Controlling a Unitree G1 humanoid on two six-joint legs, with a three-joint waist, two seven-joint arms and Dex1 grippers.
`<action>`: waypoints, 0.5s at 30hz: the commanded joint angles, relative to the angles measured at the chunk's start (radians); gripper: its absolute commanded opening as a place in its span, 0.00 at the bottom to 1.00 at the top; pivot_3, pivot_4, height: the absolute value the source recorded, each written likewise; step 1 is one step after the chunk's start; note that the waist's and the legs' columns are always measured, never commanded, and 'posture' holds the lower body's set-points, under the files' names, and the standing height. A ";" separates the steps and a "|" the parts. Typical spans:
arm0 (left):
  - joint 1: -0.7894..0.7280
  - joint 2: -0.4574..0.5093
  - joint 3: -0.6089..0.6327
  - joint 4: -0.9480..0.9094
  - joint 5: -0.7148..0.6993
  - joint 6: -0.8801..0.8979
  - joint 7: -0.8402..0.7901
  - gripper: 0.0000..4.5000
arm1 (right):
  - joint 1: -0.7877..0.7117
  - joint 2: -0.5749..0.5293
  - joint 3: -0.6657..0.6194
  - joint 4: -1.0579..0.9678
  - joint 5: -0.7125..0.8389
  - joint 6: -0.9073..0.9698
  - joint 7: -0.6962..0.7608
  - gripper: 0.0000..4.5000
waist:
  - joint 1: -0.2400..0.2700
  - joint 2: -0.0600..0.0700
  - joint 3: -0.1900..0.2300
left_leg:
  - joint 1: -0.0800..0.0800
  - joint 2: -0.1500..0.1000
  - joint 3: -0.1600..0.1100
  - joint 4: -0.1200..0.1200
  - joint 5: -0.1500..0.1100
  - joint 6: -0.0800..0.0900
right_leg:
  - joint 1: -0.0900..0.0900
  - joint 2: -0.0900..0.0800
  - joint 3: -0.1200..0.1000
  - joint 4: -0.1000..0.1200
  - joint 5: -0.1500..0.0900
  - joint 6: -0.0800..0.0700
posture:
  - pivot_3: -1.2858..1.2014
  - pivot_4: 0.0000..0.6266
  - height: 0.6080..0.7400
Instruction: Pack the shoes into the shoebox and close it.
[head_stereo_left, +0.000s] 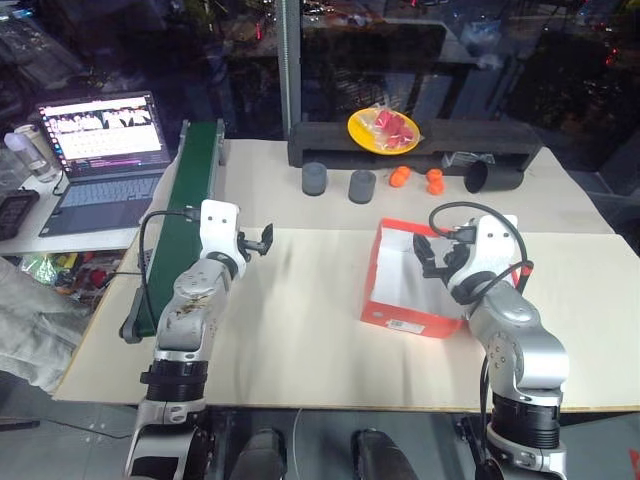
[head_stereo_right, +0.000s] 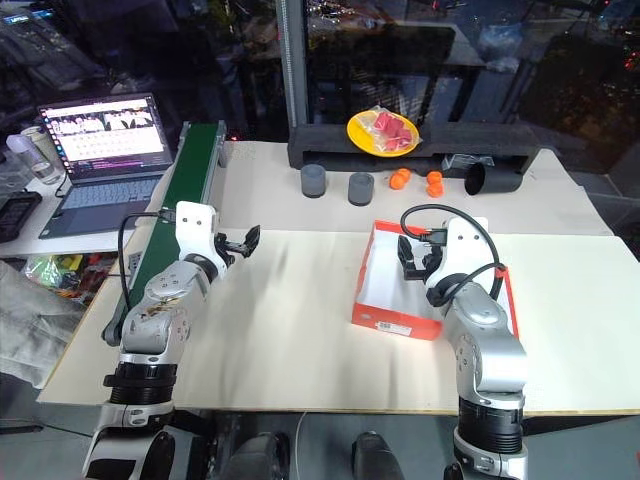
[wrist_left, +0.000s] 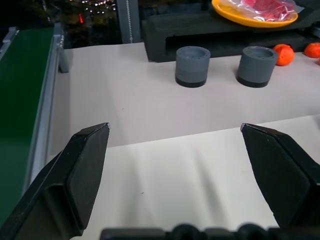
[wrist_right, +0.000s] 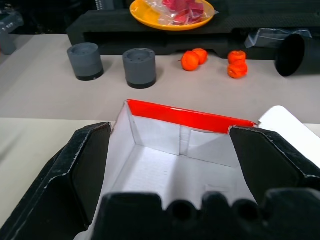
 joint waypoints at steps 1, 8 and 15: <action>-0.003 0.017 -0.041 -0.043 0.045 -0.065 -0.013 1.00 | -0.040 0.012 -0.011 -0.013 0.023 0.004 -0.013 0.99 | 0.000 0.000 0.000 | 0.000 0.000 0.000 0.000 0.000 0.000 | 0.000 0.000 0.000 0.000 0.000 0.000 | 0.52 0.24 1.00; -0.008 0.040 0.045 0.032 0.051 -0.017 0.055 1.00 | -0.087 -0.013 0.125 -0.214 0.427 0.210 0.327 0.99 | -0.004 0.000 0.000 | 0.000 0.002 -0.001 -0.001 0.000 0.000 | 0.000 0.002 0.000 0.001 0.000 -0.001 | 0.52 0.24 1.00; -0.071 0.180 0.197 0.140 0.014 0.193 0.067 1.00 | 0.002 -0.200 0.111 -0.327 0.662 0.283 0.473 0.99 | 0.001 -0.005 0.002 | 0.000 0.001 -0.003 0.000 0.000 0.000 | 0.000 0.000 -0.003 -0.001 0.000 0.000 | 0.52 0.24 1.00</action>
